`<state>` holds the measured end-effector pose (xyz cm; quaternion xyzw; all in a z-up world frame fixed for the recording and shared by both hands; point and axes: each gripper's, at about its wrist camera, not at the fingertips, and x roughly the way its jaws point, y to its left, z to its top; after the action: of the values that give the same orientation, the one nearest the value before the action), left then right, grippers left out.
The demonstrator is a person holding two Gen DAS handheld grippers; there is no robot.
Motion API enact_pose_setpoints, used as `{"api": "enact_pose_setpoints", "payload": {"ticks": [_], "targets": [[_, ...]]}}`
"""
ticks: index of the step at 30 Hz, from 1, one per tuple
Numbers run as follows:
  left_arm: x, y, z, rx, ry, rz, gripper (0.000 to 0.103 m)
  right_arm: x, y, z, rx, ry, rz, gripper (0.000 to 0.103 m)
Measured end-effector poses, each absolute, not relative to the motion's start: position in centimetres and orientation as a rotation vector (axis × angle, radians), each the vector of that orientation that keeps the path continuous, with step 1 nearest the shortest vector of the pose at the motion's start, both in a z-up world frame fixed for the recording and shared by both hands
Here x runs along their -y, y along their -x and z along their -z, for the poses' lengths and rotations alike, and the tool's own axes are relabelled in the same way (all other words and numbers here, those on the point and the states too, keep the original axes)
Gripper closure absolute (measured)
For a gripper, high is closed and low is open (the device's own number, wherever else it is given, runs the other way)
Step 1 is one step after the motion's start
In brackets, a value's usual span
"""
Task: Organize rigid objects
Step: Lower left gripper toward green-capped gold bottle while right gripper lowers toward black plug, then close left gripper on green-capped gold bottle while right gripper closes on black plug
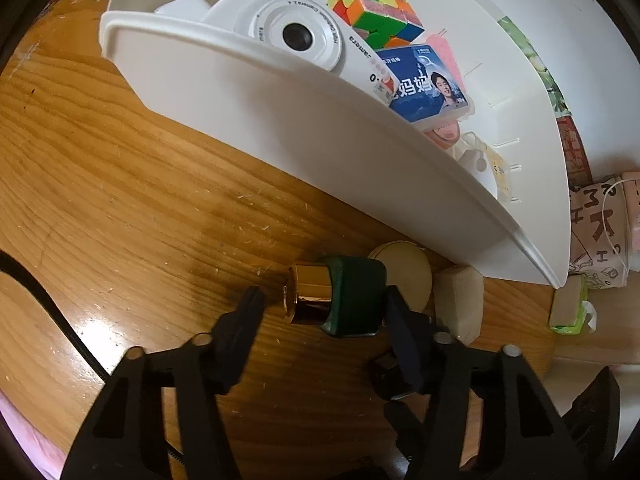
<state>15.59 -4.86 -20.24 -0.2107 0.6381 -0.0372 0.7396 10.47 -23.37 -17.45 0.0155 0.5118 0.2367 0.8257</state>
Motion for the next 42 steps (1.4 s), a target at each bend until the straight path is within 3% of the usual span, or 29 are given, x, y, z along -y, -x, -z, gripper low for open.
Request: {"api": "enact_pose_setpoints", "payload": {"ticks": [2,9,21,26,31,33,42], "targets": [[4.9,-15.7,20.2,-1.394,0.469,0.095,0.049,23.1,-10.5,17.4,-1.083,-0.023,-0.51,0.034],[4.8,-15.6,20.7,-1.388,0.492,0.096,0.049,22.5,-10.5,17.3,-1.062,0.003,-0.528,0.054],[4.6,-14.5,20.0,-1.376,0.45,0.048,0.05,21.9,-9.7,16.8,-1.05,0.046,-0.541,0.071],[4.2,-12.9,18.8,-1.317,0.378,0.01,0.05,21.4,-9.4,16.8,-1.058,0.057,-0.533,0.069],[3.7,-11.3,17.2,-1.248,0.335,-0.004,0.05,20.5,-9.0,16.9,-1.058,0.067,-0.543,0.049],[3.3,-10.7,16.7,-1.227,0.321,-0.004,0.05,20.0,-8.8,16.9,-1.049,0.082,-0.543,0.046],[1.4,-8.7,14.8,-1.166,0.27,0.011,0.05,18.4,-9.4,17.2,-1.044,0.11,-0.462,0.043]]}}
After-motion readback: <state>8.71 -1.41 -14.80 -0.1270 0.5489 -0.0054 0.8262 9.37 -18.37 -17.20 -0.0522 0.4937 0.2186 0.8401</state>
